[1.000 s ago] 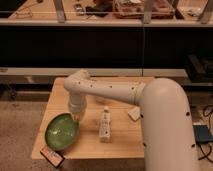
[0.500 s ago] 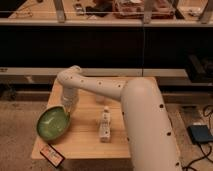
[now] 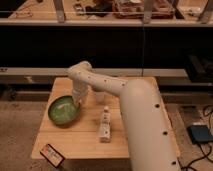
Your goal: Drag the ceramic bowl in a circle
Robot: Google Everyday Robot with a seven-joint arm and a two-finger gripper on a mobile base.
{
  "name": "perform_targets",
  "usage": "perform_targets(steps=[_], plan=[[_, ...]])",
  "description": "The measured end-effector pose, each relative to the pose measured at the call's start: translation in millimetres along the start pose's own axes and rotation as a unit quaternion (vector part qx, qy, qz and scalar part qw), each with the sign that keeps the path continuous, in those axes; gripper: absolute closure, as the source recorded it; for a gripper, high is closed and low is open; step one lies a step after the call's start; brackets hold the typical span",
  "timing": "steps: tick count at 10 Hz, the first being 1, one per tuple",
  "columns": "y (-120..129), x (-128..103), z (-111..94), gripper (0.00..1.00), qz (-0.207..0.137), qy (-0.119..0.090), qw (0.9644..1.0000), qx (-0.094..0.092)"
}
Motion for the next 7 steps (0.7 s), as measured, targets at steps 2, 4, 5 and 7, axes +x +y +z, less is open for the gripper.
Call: perform_targets(steps=[2,4,5,7], plan=[[36,-3,-17,1.0,0.02,0.012,0.9994,-0.025],[59,-23,-26,1.0,0.017,0.006,0.9991,-0.038],[66,-39,-29,1.0,0.007,-0.004,0.9991,-0.042],[73,-60,-31,1.0,-0.005,-0.019,0.9989,-0.042]])
